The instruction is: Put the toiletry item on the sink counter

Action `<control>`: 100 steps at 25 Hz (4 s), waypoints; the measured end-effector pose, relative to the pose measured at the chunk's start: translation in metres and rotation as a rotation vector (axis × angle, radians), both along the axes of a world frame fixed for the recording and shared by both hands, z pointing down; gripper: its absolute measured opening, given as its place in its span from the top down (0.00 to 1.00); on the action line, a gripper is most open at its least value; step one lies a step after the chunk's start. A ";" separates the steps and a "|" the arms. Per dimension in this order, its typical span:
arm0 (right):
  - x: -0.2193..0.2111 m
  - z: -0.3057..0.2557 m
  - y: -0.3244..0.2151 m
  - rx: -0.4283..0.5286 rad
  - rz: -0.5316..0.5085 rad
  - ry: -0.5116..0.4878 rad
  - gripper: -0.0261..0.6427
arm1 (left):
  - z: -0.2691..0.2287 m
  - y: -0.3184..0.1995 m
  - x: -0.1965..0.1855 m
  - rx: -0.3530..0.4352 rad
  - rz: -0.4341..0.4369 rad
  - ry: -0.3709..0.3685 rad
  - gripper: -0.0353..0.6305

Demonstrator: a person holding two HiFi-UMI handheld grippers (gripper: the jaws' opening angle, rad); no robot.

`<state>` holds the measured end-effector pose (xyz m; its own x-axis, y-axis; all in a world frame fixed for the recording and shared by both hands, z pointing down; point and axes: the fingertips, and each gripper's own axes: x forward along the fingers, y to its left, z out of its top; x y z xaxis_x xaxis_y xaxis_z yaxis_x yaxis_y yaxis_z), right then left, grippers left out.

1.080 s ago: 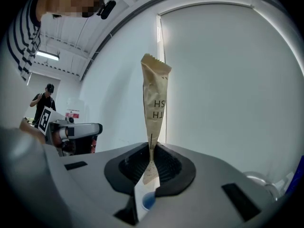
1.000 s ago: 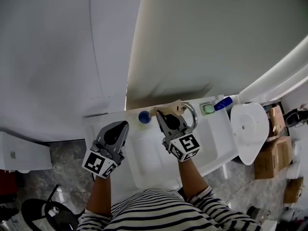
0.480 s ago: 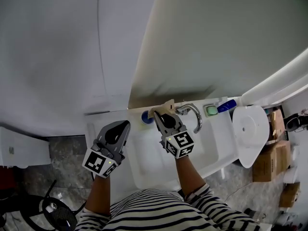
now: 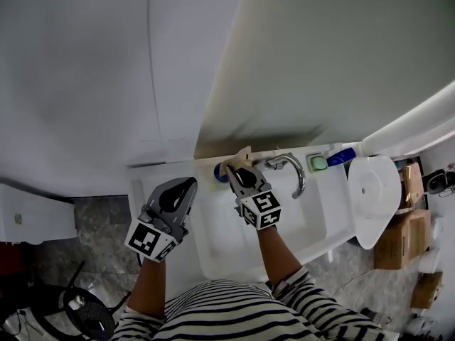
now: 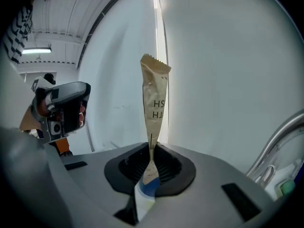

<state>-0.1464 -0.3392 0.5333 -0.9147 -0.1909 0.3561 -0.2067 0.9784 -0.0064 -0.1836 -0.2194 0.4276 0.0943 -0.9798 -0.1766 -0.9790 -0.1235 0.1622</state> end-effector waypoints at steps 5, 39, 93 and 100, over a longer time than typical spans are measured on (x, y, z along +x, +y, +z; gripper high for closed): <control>-0.002 0.016 -0.002 -0.012 0.008 0.035 0.92 | 0.002 -0.002 -0.001 -0.004 0.001 0.000 0.94; 0.000 0.066 -0.008 -0.072 0.038 0.196 0.92 | 0.016 -0.011 0.002 -0.036 0.030 0.002 0.94; 0.037 -0.026 0.025 -0.021 0.040 0.001 0.82 | -0.002 0.003 0.040 -0.034 0.084 -0.046 0.94; 0.060 -0.055 0.042 0.028 0.043 -0.069 0.90 | -0.006 0.009 0.056 -0.042 0.114 -0.066 0.94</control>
